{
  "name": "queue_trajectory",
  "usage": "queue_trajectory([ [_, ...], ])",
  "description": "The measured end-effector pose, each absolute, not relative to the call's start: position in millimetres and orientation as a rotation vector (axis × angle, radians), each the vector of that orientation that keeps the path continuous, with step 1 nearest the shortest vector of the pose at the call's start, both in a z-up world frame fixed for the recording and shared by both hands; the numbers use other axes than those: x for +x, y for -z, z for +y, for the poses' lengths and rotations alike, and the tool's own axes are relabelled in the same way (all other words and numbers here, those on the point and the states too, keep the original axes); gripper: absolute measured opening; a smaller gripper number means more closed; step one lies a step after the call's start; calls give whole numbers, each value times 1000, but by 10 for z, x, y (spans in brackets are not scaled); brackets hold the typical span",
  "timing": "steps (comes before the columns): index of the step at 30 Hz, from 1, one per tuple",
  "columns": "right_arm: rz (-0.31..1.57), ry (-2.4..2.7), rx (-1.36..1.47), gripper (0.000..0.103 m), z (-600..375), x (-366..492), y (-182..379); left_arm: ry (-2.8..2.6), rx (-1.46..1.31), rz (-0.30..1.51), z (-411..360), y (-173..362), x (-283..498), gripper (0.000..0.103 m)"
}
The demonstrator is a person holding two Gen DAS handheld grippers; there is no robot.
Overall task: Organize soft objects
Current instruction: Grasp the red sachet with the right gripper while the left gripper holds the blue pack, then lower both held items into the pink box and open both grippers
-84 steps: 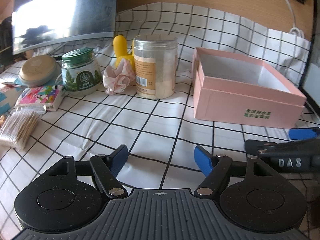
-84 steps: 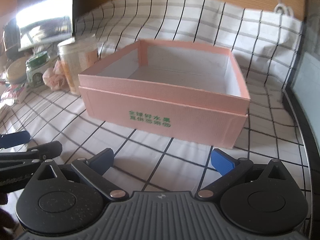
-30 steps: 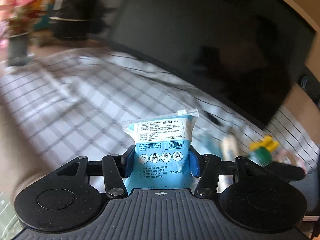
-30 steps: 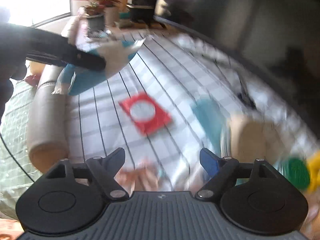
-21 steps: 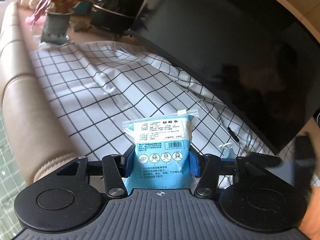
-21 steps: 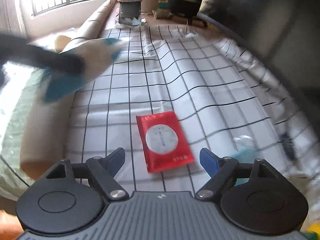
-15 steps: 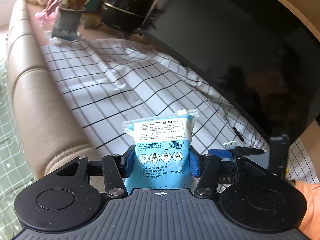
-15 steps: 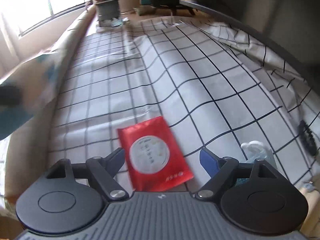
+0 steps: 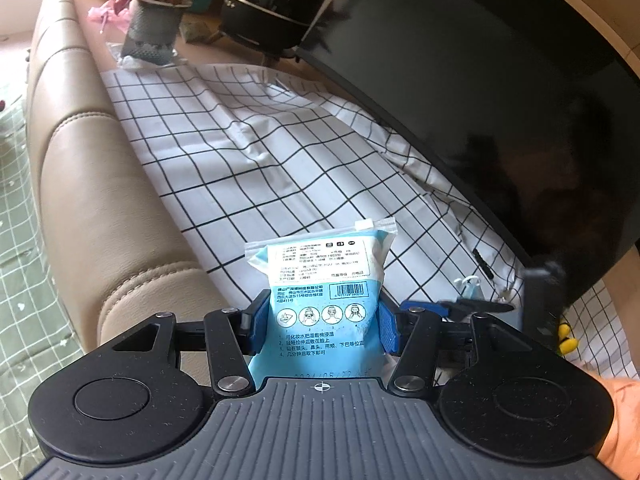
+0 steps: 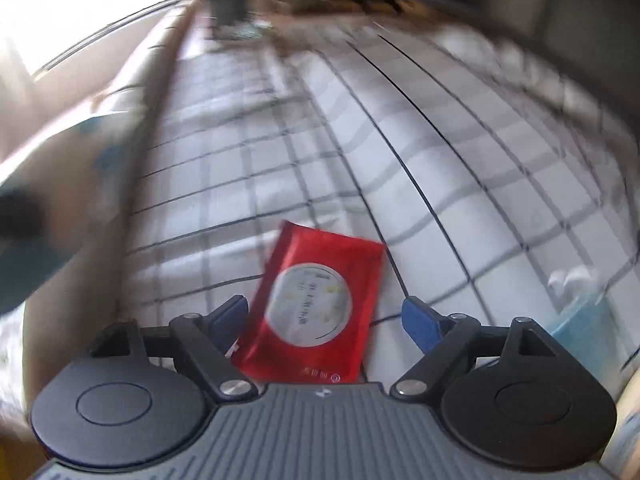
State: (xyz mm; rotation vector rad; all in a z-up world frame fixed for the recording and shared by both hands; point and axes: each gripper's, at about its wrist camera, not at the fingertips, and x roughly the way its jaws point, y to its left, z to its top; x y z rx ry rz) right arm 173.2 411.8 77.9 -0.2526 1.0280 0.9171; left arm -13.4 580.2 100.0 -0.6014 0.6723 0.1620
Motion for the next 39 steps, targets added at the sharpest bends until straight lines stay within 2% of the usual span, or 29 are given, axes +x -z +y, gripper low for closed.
queue_trajectory([
  [3, 1006, -793, -180, 87, 4181, 1636, -774, -175, -615, 673, 5845, -976, -168, 58],
  [5, 951, -752, -252, 86, 4299, 1512, -752, -185, -614, 678, 5876, -965, -170, 58],
  [7, 886, -786, -290, 75, 4323, 1431, -772, -192, -614, 678, 5905, -969, -169, 58],
  [9, 909, -838, -296, 56, 4312, 1427, -834, -197, -611, 676, 5924, -979, -152, 58],
  [11, 919, -866, -305, 53, 4267, 1416, -919, -199, -612, 676, 5931, -985, -120, 58],
  [19, 874, -844, -168, 52, 3707, 1466, -1502, -151, -591, 687, 5735, -1062, 191, 58],
  [25, 852, -706, -80, 52, 2858, 1552, -2047, -71, -501, 683, 5280, -1319, 633, 58],
  [32, 777, -474, -54, 53, 1611, 1498, -2395, 41, -332, 655, 4408, -1660, 1193, 58],
  [39, 719, -301, -55, 54, 360, 1278, -2504, 145, -242, 652, 3369, -1893, 1378, 58],
])
